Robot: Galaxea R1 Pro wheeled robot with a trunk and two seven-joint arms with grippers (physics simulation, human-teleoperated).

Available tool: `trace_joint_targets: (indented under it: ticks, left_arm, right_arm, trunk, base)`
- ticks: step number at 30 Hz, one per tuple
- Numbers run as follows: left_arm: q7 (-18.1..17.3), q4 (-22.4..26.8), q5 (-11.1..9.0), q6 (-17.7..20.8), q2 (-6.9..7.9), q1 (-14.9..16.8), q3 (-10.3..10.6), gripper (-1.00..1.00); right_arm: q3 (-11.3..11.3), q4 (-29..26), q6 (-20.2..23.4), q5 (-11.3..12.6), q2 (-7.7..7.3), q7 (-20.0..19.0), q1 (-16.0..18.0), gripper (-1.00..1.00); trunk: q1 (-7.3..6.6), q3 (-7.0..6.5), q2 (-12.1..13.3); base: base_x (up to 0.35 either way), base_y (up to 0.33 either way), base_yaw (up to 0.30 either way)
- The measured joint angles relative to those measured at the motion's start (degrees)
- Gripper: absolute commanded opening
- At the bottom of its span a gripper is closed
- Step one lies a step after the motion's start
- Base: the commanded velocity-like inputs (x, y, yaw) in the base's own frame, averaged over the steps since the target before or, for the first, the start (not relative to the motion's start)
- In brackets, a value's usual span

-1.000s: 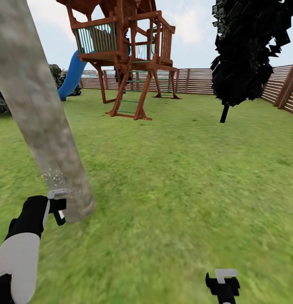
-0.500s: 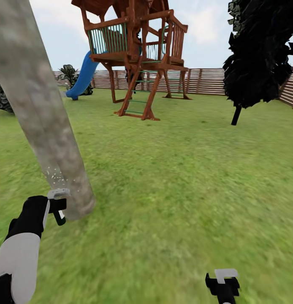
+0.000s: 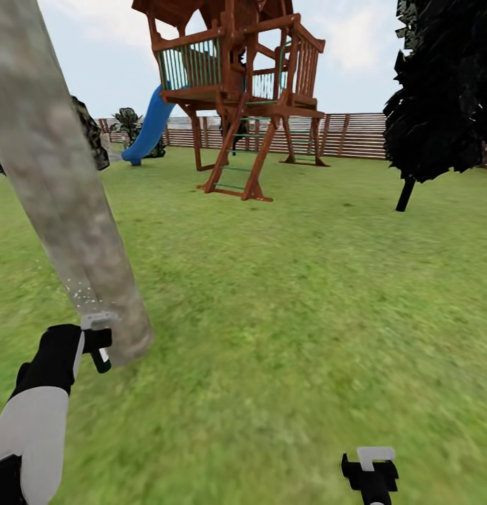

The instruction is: In the garden, pick up the pesticide atomizer on the floor and spray pesticide onto both trees until each tree trunk is fully covered.

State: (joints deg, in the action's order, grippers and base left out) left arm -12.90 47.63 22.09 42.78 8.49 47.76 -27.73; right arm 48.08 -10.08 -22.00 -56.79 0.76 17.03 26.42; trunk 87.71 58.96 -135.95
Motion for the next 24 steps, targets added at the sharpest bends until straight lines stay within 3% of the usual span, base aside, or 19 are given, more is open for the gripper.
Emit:
trace_joint_targets:
  ticks: [4,9,13,16,24]
  left_arm:
    - [0.00,0.65,-0.11,0.09,-0.02,0.35,0.23,-1.00]
    - [0.00,2.48,-0.10,0.48,-0.38,1.30,0.52,-1.00]
    - [0.00,5.91,0.03,0.57,-0.60,1.89,0.62,-1.00]
    - [0.18,6.09,0.34,0.73,-0.65,4.54,0.61,-1.00]
    - [0.32,6.03,0.86,1.19,-0.39,4.41,0.87,-1.00]
  right_arm:
    - [0.00,0.01,0.00,0.00,0.00,0.00,0.02,1.00]
    - [0.00,-0.01,0.01,0.00,0.00,0.00,0.03,1.00]
    - [0.01,0.04,0.00,0.01,0.00,-0.01,0.01,1.00]
    - [0.01,0.03,0.00,0.01,0.00,-0.03,0.01,1.00]
    - [0.09,-0.05,0.00,0.00,-0.08,0.00,0.01,1.00]
  trunk:
    - [0.00,0.00,0.00]
    - [0.00,0.00,0.00]
    - [0.00,0.00,0.00]
    - [0.00,0.00,0.00]
    - [-0.01,0.00,0.00]
  base:
    - [0.000,-0.275,0.026]
    - [0.000,-0.262,0.242]
    - [0.000,-0.044,0.277]
    - [0.000,-0.002,0.261]
    - [0.080,-0.122,0.018]
